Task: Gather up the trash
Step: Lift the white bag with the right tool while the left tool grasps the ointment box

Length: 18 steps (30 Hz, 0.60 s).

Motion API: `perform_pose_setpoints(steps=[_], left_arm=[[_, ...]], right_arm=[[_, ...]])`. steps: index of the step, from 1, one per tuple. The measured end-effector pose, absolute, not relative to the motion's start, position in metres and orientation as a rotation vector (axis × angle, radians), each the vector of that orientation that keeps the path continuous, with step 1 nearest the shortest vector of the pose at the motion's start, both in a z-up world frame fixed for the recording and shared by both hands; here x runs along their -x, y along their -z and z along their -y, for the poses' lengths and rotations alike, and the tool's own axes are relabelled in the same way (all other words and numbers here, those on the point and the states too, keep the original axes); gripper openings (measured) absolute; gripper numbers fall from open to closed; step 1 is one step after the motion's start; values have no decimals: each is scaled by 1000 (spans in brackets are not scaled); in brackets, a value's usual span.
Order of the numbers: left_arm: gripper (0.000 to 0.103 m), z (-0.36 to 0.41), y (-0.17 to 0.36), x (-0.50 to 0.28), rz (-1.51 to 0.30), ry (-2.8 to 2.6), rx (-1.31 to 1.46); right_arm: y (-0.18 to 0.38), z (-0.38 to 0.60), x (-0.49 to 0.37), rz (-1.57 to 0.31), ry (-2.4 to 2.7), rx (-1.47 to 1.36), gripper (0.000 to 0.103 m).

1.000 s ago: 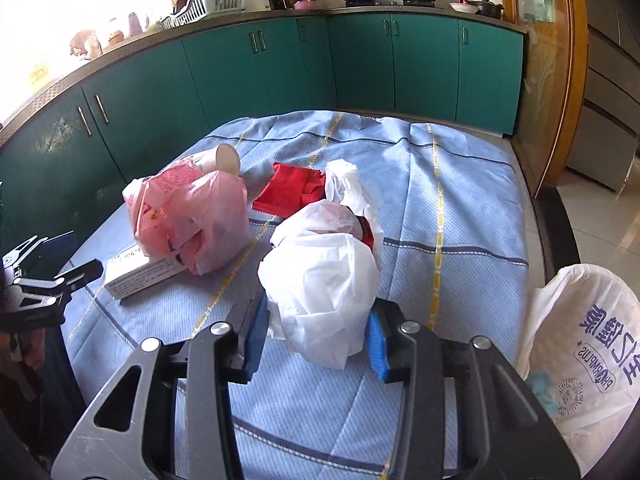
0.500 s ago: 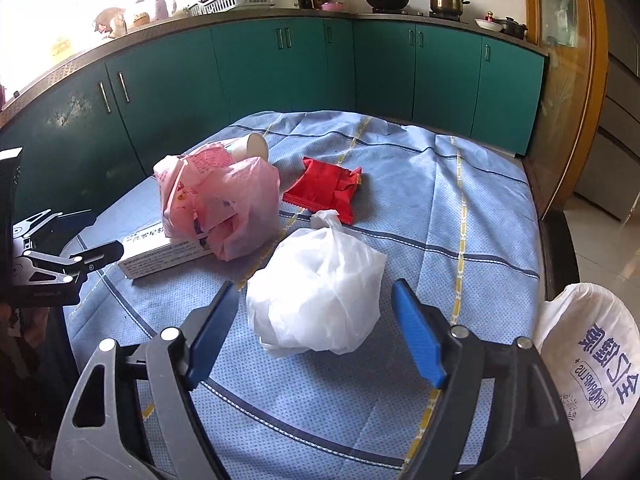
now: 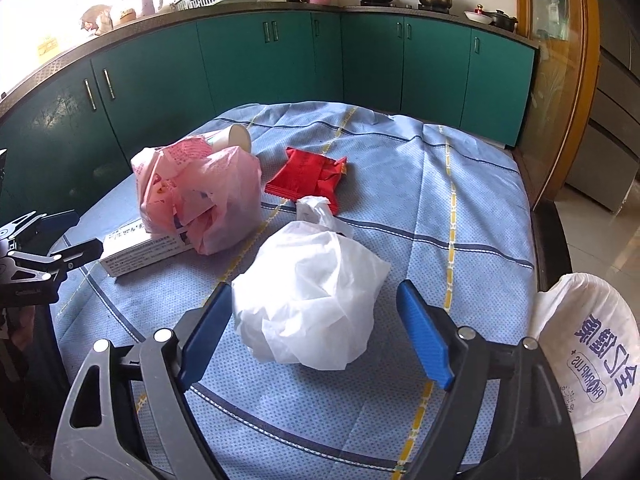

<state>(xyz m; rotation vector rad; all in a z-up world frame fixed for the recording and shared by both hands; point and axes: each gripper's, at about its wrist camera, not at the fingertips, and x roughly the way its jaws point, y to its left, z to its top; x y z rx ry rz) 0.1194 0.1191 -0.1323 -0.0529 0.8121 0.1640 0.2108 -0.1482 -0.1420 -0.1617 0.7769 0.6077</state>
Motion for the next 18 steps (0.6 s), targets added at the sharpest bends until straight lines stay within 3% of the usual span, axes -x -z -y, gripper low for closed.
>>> perform_pose_setpoints(steps=[4,15,18], left_arm=[[95,-118,137,-125,-834,-107,72],[95,-93,149,-154,-882,-55,29],[84,-83,154,-157,-898,-27,12]], right_arm=[[144,154,-214,-785,-582,151,86],[152,138,-214,-795,-577,219,87],[153,136,-214,-798,-583,220,87]])
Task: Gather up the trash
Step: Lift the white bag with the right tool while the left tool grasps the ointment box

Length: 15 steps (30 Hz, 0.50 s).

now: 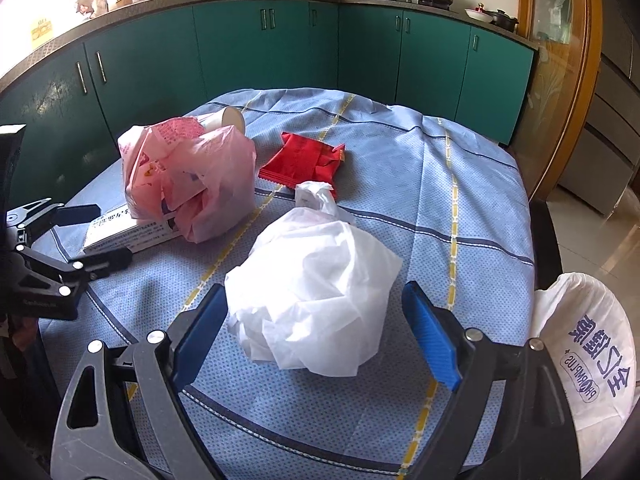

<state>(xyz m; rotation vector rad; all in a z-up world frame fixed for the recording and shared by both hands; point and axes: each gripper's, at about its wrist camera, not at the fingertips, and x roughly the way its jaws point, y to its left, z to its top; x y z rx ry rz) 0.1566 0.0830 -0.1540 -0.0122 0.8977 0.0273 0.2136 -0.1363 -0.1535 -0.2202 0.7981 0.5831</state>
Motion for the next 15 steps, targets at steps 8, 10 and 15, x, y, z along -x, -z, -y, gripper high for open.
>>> perform_pose_setpoints(steps=[8,10,15], left_arm=[[44,-54,154,-142,-900,73,-86],[43,-50,153,-138,-902,85,-92],[42,-44,149,-130,-899,114,-107]], right_arm=[[158,130,-215,-806,-583,234,87],[158,130,-215,-806,-585,231,87],[156,129,-214,-794,-588,225,87]])
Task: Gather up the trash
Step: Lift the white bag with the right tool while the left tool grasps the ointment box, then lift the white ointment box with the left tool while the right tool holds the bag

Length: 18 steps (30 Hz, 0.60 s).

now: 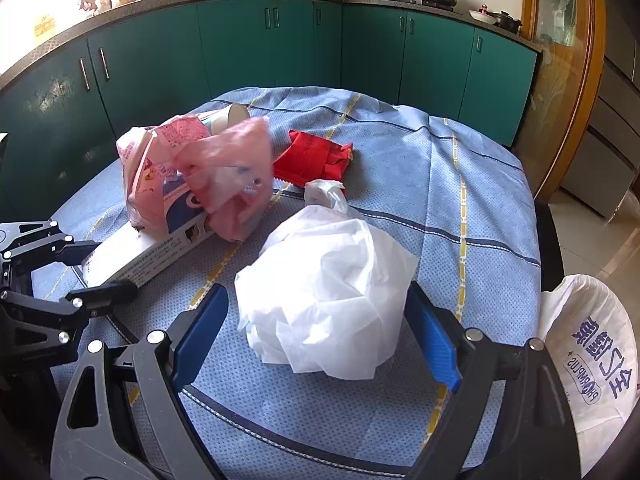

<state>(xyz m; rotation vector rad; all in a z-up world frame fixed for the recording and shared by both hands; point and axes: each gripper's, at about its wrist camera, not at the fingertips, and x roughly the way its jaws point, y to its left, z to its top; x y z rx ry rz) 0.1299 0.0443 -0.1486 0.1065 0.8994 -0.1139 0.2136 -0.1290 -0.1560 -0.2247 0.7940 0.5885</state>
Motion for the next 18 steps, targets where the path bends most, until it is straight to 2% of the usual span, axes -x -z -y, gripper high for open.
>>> perform_pose_setpoints(steps=[4,6,8,11,13,18], left_arm=[[44,-40,146,-126,-899,130,-123],[45,-38,145,-124,-899,138,-127],[54,-35,145,-122,-896,141,-135],[65,-35,145,-124,-886,131,-143],[70,-35,145,-124,-886,126,-137],[70,-32,151,-132,-897,136,-139]], right_arm=[[157,132,-215,-800,-574,219,86],[156,134,-216,-801,-572,211,79],[155,136,-216,-804,-580,195,63],[155,139,-218,-815,-590,171,54],[154,140,-218,-816,-594,166,52],[153,140,-217,-812,-590,166,52]])
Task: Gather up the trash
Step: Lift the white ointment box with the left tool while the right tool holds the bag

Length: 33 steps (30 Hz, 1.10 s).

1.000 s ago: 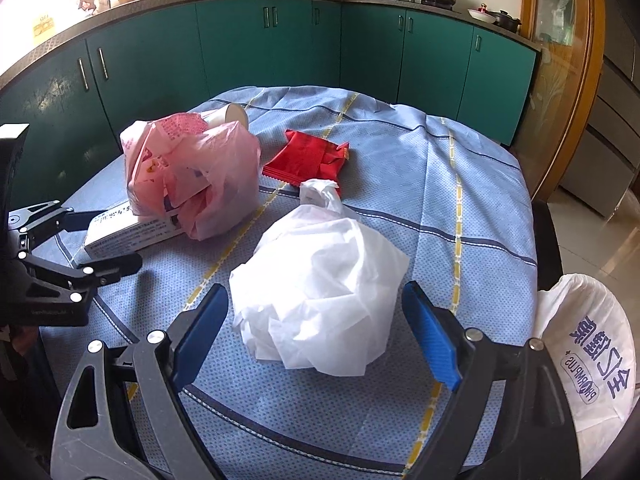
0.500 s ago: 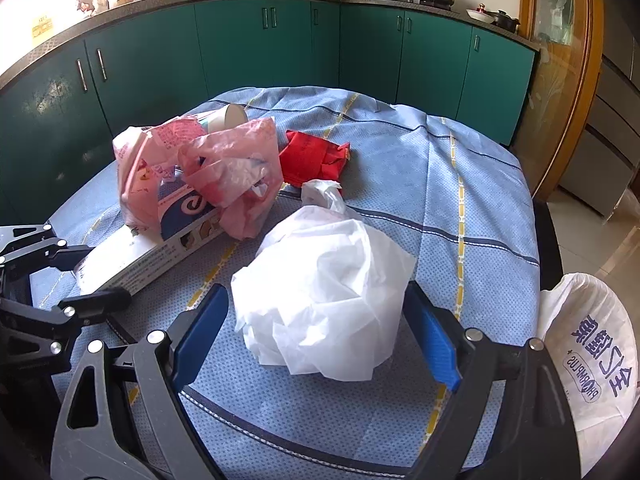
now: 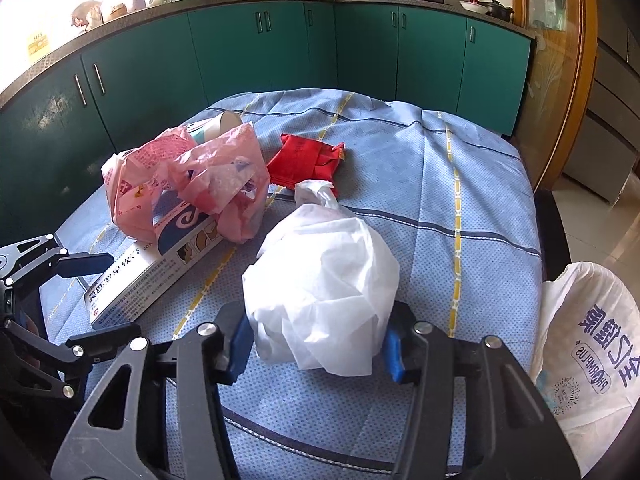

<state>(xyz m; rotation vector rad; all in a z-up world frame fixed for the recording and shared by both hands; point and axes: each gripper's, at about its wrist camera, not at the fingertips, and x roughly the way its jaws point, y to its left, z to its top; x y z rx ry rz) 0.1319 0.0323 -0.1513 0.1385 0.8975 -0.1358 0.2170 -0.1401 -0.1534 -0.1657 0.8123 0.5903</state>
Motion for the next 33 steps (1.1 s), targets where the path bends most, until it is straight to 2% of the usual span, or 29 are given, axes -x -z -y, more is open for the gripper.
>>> perform_pose_setpoints(steps=[5,15,33], left_arm=[[53,-24,154,-131,-899,152,-167],[51,-22,152,-124,-887,157,-182],[50,-18,115,-82,-756,226,-220]], right_arm=[[153,140,-217,-810,-588,167,52],[151,146,-219,-802,-560,146,52],[143,160,-218,-777,-510,107,52]])
